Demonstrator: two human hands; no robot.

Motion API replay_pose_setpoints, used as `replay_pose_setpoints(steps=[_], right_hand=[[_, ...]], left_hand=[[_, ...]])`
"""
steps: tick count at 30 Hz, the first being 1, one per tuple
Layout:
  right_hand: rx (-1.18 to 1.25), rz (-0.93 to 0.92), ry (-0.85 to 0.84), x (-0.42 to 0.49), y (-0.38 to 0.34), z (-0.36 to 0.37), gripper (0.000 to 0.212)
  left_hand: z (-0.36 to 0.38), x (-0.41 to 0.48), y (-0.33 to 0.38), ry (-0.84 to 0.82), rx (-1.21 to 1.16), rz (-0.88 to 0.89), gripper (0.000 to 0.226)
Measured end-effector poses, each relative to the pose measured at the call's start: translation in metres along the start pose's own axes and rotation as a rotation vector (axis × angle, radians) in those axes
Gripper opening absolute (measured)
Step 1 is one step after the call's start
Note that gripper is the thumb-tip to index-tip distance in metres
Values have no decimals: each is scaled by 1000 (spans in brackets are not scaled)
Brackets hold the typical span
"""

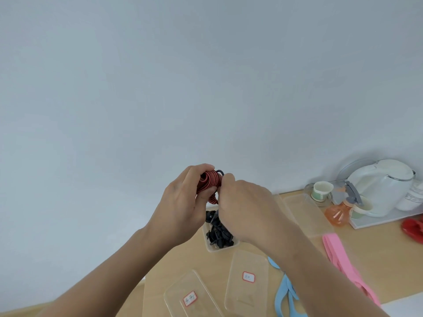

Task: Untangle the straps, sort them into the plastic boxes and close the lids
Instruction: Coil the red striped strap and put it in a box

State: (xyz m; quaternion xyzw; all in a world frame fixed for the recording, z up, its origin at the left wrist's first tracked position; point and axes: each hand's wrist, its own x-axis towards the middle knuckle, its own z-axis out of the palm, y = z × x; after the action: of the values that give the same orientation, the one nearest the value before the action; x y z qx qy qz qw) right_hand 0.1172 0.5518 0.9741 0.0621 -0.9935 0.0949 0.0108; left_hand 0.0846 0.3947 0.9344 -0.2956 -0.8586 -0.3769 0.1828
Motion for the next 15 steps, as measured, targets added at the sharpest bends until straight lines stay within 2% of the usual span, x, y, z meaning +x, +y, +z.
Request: replay_pose_setpoints(steps=[4, 6, 7, 9, 11, 13, 15], right_hand=[[67, -17, -21, 0, 1, 15, 11], [162, -15, -34, 2, 13, 12, 23], [276, 15, -14, 4, 19, 8, 31], [681, 154, 27, 7, 35, 2, 42], [1092, 295, -159, 12, 49, 3, 51], [1291, 316, -360, 12, 59, 16, 56], [1425, 315, -382, 13, 65, 31, 52]], left_hand=[[11, -7, 4, 53, -99, -129, 28], [14, -7, 4, 50, -184, -204, 27], [14, -6, 2, 38, -244, -240, 26], [13, -1, -5, -16, -364, -271, 25], [16, 2, -9, -104, -442, -266, 29], [23, 3, -12, -175, -477, -239, 30], [30, 6, -15, -216, -503, -232, 30]])
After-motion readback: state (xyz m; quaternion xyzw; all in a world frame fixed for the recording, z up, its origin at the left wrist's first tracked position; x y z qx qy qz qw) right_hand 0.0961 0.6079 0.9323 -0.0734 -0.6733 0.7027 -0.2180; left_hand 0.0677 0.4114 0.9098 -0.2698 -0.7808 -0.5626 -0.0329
